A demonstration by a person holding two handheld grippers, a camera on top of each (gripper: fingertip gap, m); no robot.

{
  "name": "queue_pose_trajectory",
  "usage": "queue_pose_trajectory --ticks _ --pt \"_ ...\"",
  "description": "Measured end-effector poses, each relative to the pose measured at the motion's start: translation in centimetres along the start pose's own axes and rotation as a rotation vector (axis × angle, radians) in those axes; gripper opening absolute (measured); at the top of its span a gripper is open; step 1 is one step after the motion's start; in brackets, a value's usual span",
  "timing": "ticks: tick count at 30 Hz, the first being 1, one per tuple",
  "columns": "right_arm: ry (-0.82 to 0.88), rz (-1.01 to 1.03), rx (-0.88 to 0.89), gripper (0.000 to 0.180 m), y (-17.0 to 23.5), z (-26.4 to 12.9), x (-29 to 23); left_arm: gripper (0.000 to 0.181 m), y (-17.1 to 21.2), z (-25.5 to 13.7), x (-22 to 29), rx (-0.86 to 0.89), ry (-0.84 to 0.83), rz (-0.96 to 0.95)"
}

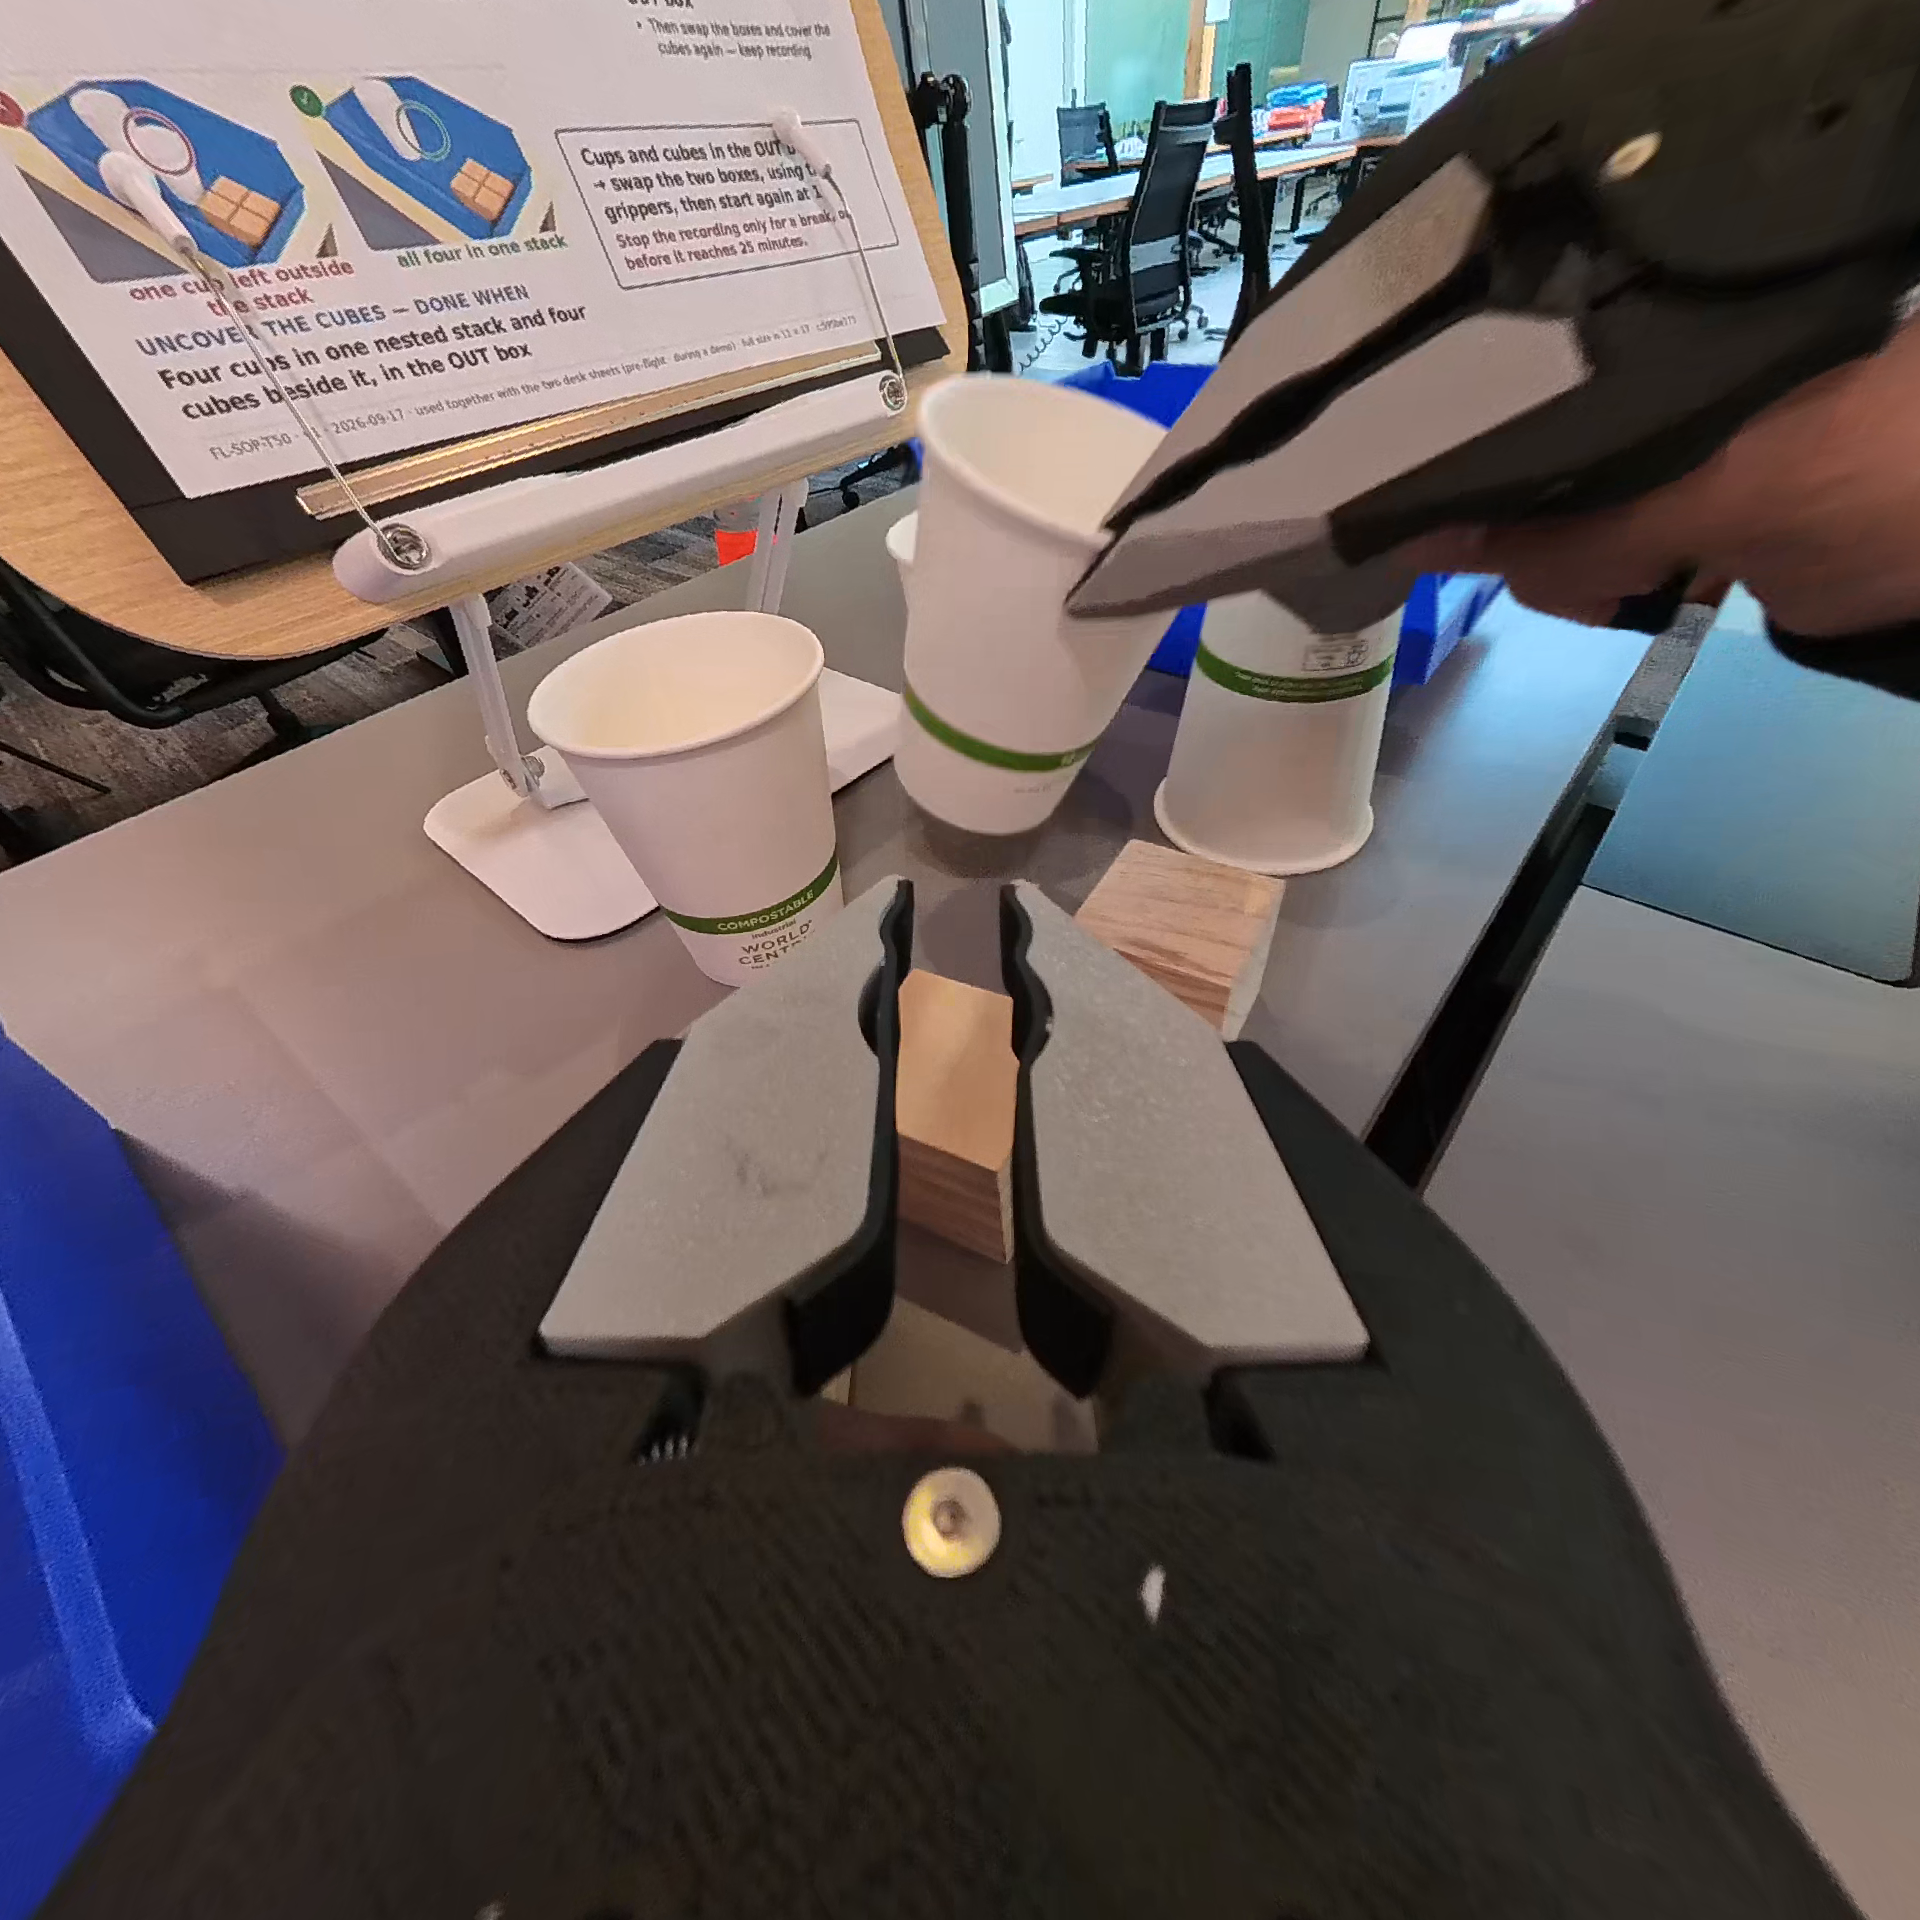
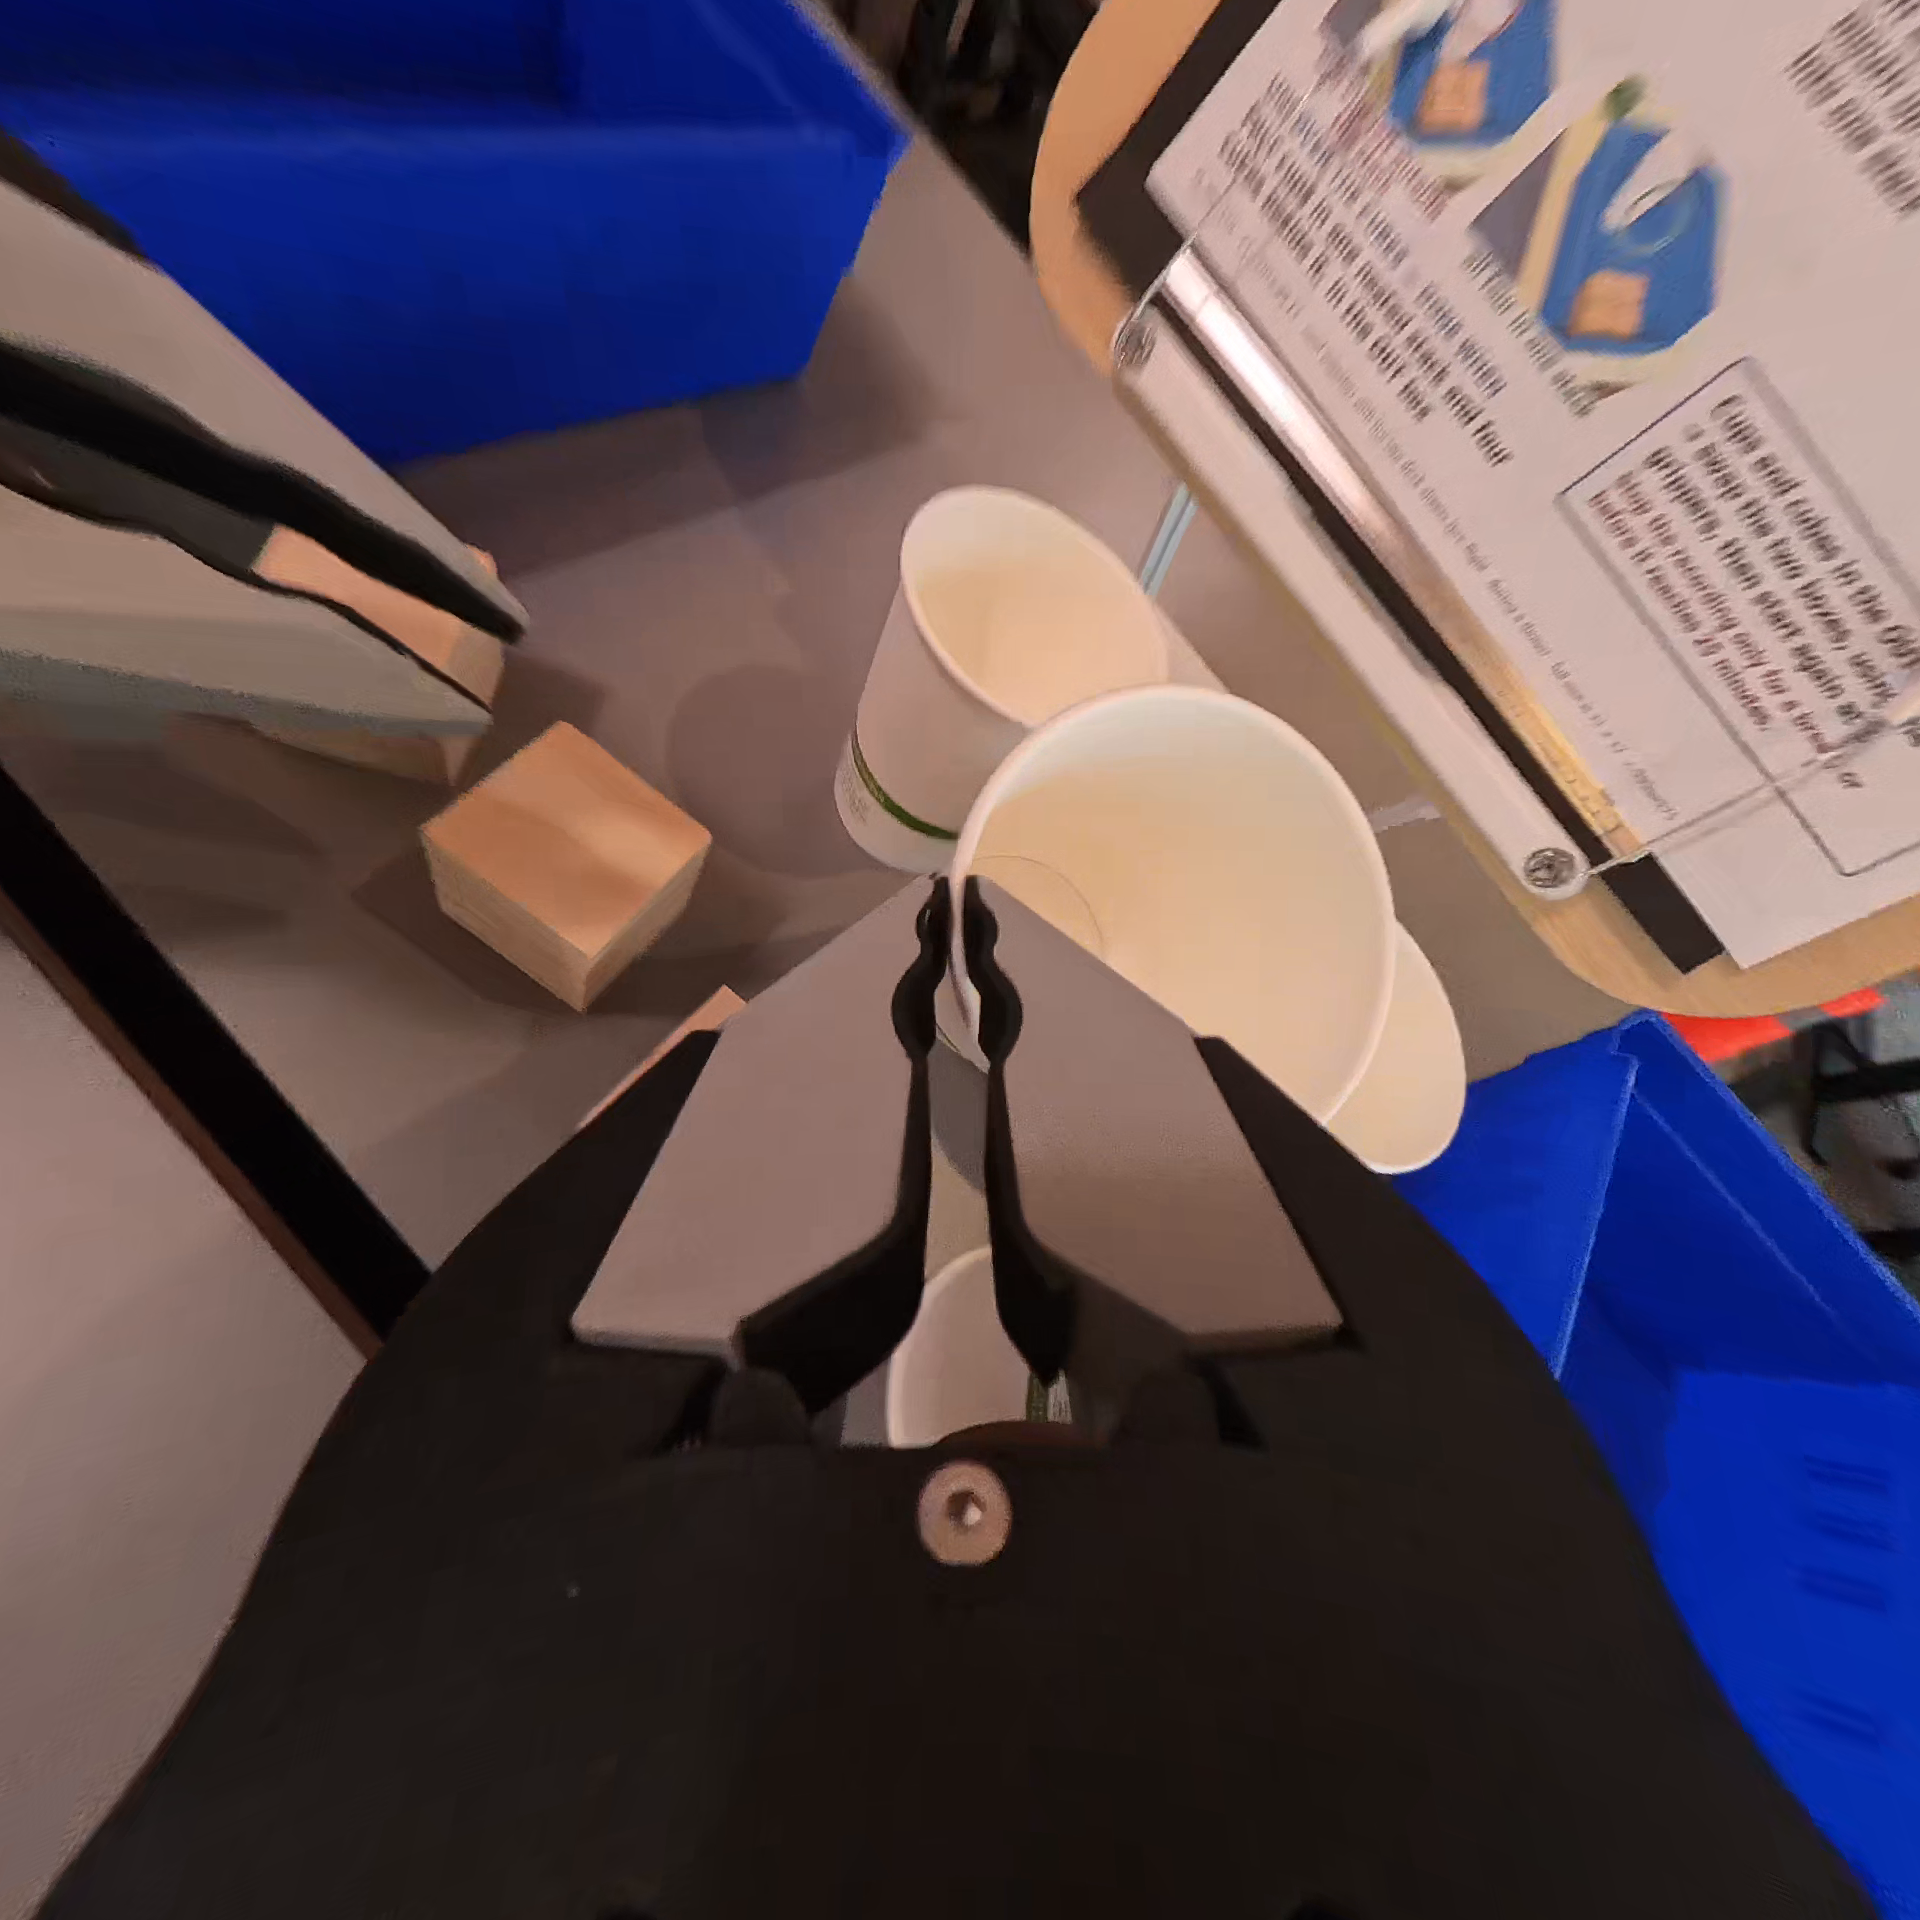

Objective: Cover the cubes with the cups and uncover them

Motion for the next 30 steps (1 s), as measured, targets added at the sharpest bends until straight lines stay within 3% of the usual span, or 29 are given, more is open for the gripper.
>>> queue_pose_trajectory --ticks 7,11,22,30 --pt "-0.184 0.287 0.376 0.000 -1.4 -6.0 0.1 0.021 -0.5 -0.2 0.8 0.055 0.112 -0.041" --pt "-0.342 0.415 0.498 0.000 -1.0 -8.0 0.2 0.040 -1.1 -0.5 1.8 0.103 0.233 -0.084" --pt "-0.549 0.528 0.629 0.000 -1.1 -10.4 -0.1 0.076 -1.3 -0.4 3.4 0.116 0.354 -0.087" --pt "-0.685 0.562 0.656 0.000 -1.0 -11.2 -1.0 0.083 -2.2 -1.2 4.0 0.199 0.427 -0.119"
Point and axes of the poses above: each gripper's, where its closed fingertips meet, z out along the fingers, y out of its underside, x = y × z across the jaws, the point moved 7 cm from there along -z, back along the fingers, and after that the axes turned 1 degree about -x, right-handed, at the moved point
